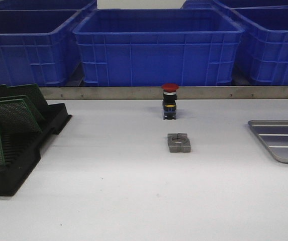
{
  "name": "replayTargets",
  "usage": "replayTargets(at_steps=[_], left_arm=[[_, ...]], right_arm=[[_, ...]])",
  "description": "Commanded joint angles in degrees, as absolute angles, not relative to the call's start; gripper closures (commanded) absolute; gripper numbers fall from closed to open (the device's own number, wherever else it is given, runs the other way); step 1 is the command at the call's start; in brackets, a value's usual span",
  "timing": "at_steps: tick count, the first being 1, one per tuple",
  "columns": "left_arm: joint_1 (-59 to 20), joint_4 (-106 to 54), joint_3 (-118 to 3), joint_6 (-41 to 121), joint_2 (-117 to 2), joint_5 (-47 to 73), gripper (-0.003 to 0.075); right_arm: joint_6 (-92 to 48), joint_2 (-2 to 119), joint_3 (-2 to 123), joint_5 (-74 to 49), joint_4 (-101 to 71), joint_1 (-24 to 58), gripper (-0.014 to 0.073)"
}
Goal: Place circuit board on tray
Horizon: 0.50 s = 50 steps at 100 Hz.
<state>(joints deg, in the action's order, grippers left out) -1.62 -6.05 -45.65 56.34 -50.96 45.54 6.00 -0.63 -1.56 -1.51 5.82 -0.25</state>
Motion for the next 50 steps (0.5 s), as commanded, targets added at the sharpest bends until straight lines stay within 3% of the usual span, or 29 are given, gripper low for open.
replayTargets(at_steps=[1,13,50], left_arm=[[-2.1,-7.8,-47.6,71.1,-53.4,42.0,0.0378],[-2.1,-7.8,-47.6,80.4,-58.7,39.8,0.0377],[-2.1,-7.9,-47.7,81.6,-71.5,34.5,0.0377]], right_arm=[[5.9,-2.1,-0.9,2.6,6.3,-0.3,0.0655],[5.9,-2.1,-0.9,2.6,6.3,-0.3,0.0655],[5.9,-2.1,-0.9,2.6,6.3,-0.3,0.0655]])
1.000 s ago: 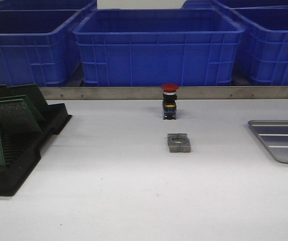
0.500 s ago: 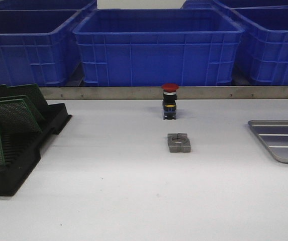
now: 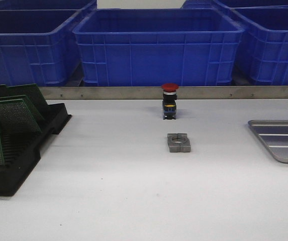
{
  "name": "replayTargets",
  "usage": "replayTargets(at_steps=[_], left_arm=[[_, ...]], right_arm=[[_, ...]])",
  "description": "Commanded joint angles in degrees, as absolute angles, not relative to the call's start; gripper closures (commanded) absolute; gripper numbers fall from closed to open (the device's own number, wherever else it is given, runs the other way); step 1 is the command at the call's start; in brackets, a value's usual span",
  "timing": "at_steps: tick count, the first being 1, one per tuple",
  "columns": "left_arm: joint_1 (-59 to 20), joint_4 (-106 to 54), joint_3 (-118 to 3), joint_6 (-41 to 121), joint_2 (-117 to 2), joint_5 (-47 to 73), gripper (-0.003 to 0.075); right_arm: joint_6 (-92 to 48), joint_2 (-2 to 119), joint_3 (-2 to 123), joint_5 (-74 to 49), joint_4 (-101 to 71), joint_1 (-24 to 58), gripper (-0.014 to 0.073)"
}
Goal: Place circuit board on tray
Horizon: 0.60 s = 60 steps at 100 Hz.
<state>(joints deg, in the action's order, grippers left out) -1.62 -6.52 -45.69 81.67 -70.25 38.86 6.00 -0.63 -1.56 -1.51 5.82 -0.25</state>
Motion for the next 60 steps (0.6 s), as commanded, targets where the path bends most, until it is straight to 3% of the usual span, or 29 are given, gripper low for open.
replayTargets(at_steps=[1,33,47,60], left_arm=[[-2.1,-7.9,-47.7,81.6,-71.7,34.4,0.0377],[-2.1,-8.2,-47.7,81.5,-81.2,28.2,0.0419],[-2.0,-8.2,-47.7,81.5,-82.5,27.2,0.052],[-2.0,-8.2,-47.7,81.5,-82.5,27.2,0.0665]], right_arm=[[5.9,-2.1,-0.9,2.6,6.3,-0.3,0.0655],[5.9,-2.1,-0.9,2.6,6.3,-0.3,0.0655],[5.9,-2.1,-0.9,2.6,6.3,-0.3,0.0655],[5.9,-2.1,-0.9,2.6,6.3,-0.3,0.0655]])
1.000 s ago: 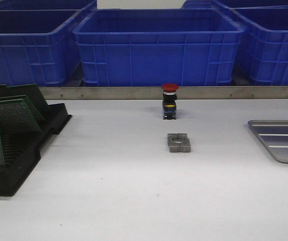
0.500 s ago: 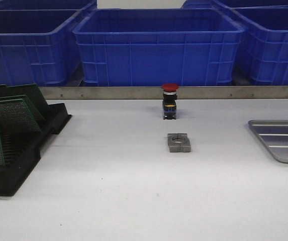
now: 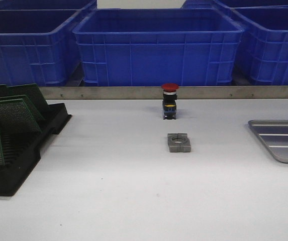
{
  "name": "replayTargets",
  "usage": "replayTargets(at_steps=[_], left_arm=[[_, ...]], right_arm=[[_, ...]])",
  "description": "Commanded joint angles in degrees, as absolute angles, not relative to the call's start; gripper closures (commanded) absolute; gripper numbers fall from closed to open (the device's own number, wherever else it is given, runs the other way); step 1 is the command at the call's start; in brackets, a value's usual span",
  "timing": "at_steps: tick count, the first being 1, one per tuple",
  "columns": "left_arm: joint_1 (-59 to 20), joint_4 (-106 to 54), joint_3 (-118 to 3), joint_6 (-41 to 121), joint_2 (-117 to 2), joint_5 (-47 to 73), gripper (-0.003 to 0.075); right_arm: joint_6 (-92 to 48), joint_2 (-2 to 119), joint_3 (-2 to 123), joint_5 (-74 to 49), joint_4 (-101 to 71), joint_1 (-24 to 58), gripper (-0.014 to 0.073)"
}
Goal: Place circuit board on tray
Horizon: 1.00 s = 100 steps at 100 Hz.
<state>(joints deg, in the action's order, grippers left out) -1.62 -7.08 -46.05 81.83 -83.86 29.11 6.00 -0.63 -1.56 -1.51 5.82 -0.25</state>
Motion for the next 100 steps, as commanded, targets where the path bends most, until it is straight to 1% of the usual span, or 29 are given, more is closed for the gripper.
replayTargets(at_steps=[1,6,8,18,31,47,73,86,100], left_arm=[[-2.0,-8.2,-47.7,81.5,-82.5,27.2,0.0673],[-2.0,-8.2,-47.7,81.5,-82.5,27.2,0.0731],[-2.0,-8.2,-47.7,81.5,-82.5,27.2,0.0742],[-2.0,-7.9,-47.7,81.5,-82.0,27.3,0.0741],[-2.1,-3.2,-47.7,81.5,-79.7,28.5,0.074],[-2.1,2.5,-47.8,81.5,-74.2,32.5,0.074],[-2.1,2.1,-47.8,81.4,-64.5,34.0,0.074],[-2.1,-2.9,-47.8,81.4,-58.7,34.1,0.074],[-2.1,-16.8,-47.8,81.5,-53.9,34.5,0.074]], right_arm=[[5.9,-2.1,-0.9,2.6,6.3,-0.3,0.0655],[5.9,-2.1,-0.9,2.6,6.3,-0.3,0.0655],[5.9,-2.1,-0.9,2.6,6.3,-0.3,0.0655],[5.9,-2.1,-0.9,2.6,6.3,-0.3,0.0655],[5.9,-2.1,-0.9,2.6,6.3,-0.3,0.0655],[5.9,-2.1,-0.9,2.6,6.3,-0.3,0.0655],[5.9,-2.1,-0.9,2.6,6.3,-0.3,0.0655],[5.9,-2.1,-0.9,2.6,6.3,-0.3,0.0655],[5.9,-2.1,-0.9,2.6,6.3,-0.3,0.0655]])
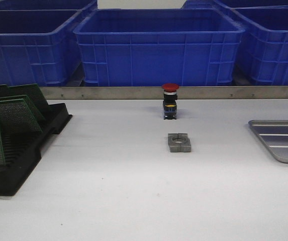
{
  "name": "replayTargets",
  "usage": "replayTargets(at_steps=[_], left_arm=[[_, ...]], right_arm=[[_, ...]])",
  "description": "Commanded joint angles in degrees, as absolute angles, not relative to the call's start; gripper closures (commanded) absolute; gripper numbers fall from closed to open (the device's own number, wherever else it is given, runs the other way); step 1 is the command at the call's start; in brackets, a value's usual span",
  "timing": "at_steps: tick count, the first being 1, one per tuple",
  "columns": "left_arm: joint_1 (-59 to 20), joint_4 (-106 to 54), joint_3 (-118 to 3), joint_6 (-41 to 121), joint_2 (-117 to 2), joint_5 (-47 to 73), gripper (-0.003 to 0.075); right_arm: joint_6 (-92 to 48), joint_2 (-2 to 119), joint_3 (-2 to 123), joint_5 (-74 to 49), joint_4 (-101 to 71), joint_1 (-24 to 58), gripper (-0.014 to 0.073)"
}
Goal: Place circuit board on tray
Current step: 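Pull a green perforated board up out of the rack with left gripper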
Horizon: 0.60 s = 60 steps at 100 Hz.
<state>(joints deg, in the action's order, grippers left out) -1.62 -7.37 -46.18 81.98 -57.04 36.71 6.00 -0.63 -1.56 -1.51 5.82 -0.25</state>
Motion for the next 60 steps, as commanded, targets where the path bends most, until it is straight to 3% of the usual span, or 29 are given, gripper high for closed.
replayTargets(at_steps=[1,29,60], left_arm=[[-2.1,-18.5,-47.8,81.5,-53.8,34.7,0.074],[-7.1,-43.2,-47.8,81.6,-55.0,46.4,0.074],[-17.6,-56.8,-47.8,81.6,-63.4,47.4,0.074]], right_arm=[[5.9,-2.1,-0.9,2.6,6.3,-0.3,0.0655],[5.9,-2.1,-0.9,2.7,6.3,-0.3,0.0655],[5.9,-2.1,-0.8,3.6,6.3,-0.3,0.0655]])
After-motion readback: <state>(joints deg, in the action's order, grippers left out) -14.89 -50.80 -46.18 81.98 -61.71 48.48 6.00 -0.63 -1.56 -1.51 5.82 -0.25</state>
